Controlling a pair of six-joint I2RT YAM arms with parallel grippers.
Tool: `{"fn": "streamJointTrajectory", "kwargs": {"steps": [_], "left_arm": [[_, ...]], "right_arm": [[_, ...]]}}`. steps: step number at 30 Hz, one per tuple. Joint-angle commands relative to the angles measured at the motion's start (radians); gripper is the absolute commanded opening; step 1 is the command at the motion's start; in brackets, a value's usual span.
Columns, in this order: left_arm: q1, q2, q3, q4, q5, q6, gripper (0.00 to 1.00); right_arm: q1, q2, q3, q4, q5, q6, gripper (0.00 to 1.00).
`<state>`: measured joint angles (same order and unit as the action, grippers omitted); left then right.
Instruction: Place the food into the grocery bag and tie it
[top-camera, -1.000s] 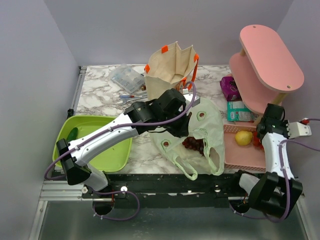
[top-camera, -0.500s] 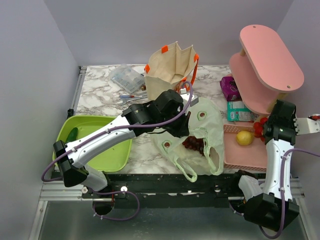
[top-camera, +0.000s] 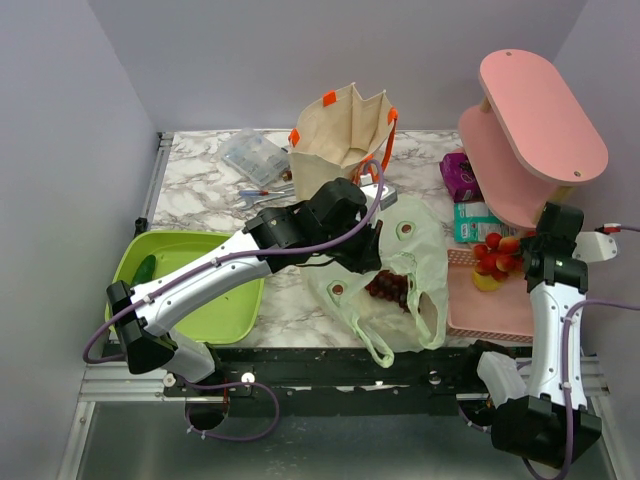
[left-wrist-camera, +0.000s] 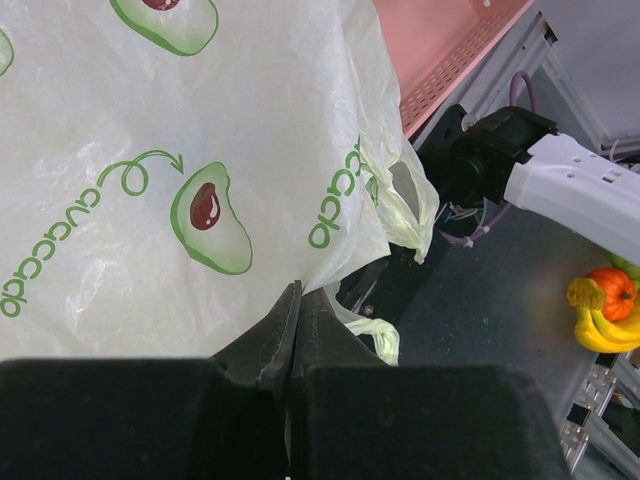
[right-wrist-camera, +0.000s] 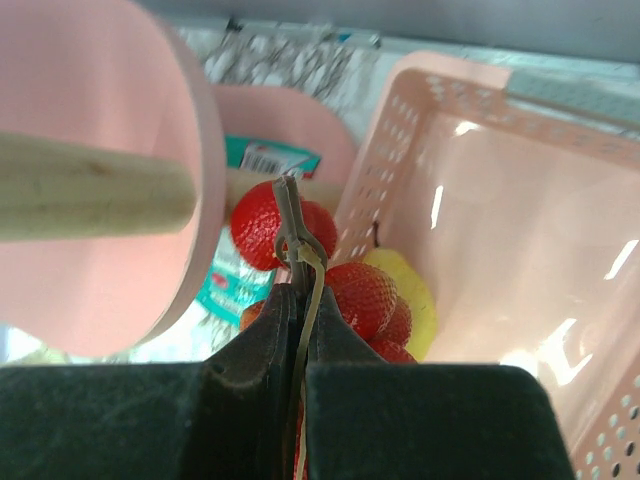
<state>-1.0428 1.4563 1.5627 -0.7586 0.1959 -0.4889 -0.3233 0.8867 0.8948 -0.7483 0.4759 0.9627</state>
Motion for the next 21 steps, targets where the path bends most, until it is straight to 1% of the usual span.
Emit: {"fn": "streamJointTrajectory", "kwargs": {"steps": [1, 5, 13, 14, 21], "left_arm": [[-0.004, -0.008, 0.013, 0.028, 0.021, -0.017, 0.0], [-0.003, -0.01, 0.024, 0.02, 0.017, -0.013, 0.0], [-0.003, -0.009, 0.055, 0.009, 0.019, -0.007, 0.0], [-0.003, -0.007, 0.06, 0.007, 0.02, -0.007, 0.0], [-0.003, -0.005, 0.063, 0.022, 0.035, -0.001, 0.0]], "right_arm": [[0.009, -0.014, 0.01, 0.066, -0.232, -0.031, 0.01], [0.009, -0.028, -0.004, 0.096, -0.35, -0.003, 0.01], [0.009, -0.055, 0.014, 0.094, -0.469, 0.058, 0.01], [0.008, -0.055, 0.019, 0.087, -0.502, 0.06, 0.01], [0.009, -0.095, 0.025, 0.033, -0.589, 0.086, 0.01]]}}
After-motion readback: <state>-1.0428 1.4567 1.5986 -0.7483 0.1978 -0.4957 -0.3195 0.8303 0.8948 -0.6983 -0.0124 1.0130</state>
